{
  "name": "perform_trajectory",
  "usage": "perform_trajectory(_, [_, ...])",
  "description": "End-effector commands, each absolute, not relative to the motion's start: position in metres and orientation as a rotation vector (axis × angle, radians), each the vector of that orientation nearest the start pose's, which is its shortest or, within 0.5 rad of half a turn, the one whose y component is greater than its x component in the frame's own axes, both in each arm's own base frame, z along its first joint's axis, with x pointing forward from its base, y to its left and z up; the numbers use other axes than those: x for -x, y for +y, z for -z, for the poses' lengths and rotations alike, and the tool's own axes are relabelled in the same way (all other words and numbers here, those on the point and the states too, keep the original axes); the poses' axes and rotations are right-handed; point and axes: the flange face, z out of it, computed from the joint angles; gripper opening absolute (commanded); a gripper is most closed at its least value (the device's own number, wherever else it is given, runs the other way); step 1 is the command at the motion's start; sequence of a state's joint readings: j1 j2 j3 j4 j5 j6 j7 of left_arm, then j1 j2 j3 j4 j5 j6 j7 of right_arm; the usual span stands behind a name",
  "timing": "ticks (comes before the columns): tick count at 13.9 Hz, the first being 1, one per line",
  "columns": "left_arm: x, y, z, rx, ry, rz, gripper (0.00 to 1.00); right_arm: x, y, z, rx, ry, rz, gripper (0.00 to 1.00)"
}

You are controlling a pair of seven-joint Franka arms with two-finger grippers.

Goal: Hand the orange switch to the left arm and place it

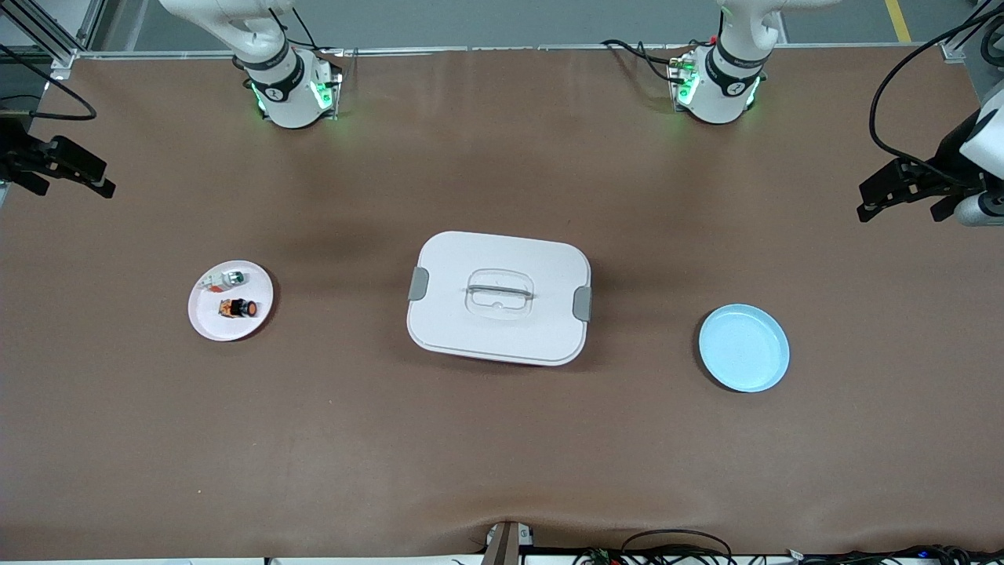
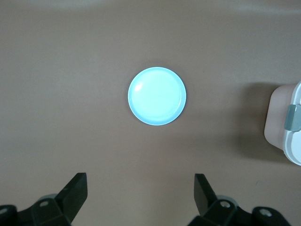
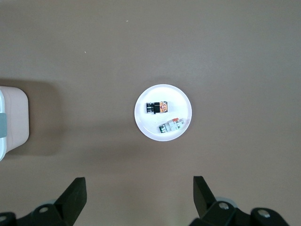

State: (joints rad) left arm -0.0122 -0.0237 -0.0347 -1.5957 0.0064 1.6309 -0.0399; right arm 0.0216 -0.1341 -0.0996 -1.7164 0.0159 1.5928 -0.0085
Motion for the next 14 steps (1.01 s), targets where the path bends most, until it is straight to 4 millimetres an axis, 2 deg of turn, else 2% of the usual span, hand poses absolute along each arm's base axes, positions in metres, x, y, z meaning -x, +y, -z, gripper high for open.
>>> perform_trajectory(1, [-0.553,-0.024,-0.637,3.146,0.039,0.089,1.0,-0.505,-0.046,-0.634,3.106,0.123,0.04,1.0])
perform_trajectory(4, [-0.553,-0.024,-0.637,3.146,0.041,0.089,1.0,-0.505,-0.05,-0.634,3.105,0.142,0.04,1.0])
perform_trajectory(7, [-0.553,-0.022,-0.636,3.146,0.036,0.087,1.0,-0.506,-0.044,-0.633,3.1,0.232,0.031,1.0])
perform_trajectory(10, [-0.553,-0.022,-0.637,3.146,0.036,0.089,1.0,-0.509,-0.043,-0.636,3.101,0.232,0.014,1.0])
perform_trajectory(11, [-0.553,-0.022,-0.637,3.146,0.036,0.089,1.0,-0.514,-0.041,-0.632,3.102,0.227,-0.031,1.0])
perform_trajectory(13, [-0.553,-0.024,-0.637,3.146,0.041,0.089,1.0,-0.511,-0.04,-0.626,3.101,0.25,-0.122,1.0])
perform_trajectory(14, [-0.553,-0.023,-0.637,3.144,0.039,0.089,1.0,-0.516,-0.04,-0.616,3.101,0.248,-0.153,1.0])
